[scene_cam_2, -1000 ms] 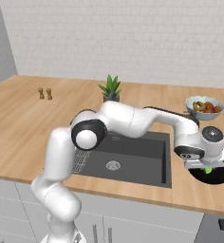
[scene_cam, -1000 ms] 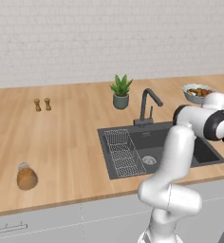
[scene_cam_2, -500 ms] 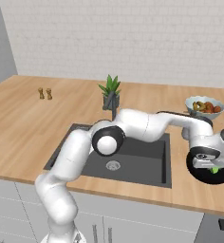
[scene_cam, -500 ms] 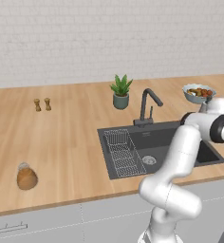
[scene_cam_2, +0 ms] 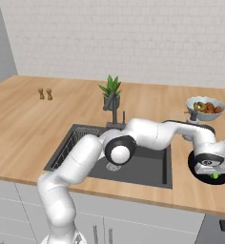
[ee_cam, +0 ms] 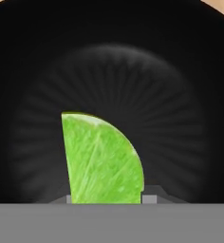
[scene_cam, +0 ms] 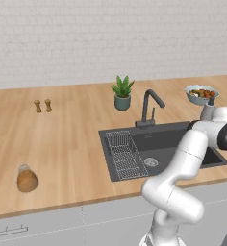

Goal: Pick the lemon wedge from the sink and place it in the bowl. Then pick the bowl and place it in the microwave. Then close the microwave door and press the start button.

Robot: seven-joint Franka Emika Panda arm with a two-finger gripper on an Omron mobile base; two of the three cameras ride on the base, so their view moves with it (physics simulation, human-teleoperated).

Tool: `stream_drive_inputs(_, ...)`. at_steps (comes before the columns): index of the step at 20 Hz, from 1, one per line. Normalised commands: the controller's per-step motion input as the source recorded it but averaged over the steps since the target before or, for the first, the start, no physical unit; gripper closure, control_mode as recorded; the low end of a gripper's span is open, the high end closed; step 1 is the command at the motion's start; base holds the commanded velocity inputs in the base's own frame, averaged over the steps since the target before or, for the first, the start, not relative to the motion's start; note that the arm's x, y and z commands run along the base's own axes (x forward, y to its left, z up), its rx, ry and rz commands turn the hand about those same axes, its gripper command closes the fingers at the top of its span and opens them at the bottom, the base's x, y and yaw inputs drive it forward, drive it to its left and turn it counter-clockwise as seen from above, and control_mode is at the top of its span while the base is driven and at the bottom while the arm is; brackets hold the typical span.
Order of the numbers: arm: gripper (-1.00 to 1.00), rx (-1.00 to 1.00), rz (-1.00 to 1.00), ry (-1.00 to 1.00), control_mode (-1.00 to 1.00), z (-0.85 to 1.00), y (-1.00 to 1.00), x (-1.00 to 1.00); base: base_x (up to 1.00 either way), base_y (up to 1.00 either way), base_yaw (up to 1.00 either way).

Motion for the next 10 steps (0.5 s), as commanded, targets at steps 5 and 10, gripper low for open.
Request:
stream_drive_inputs(5,1.0,0.0,0.0,0.0,-1.0,-0.08,0.0,0.2,0.0,0.0,0.0)
stream_drive_inputs(10,-1.0,0.0,0.0,0.05,-1.0,-0.19,0.13,0.01,0.0,0.0,0.0)
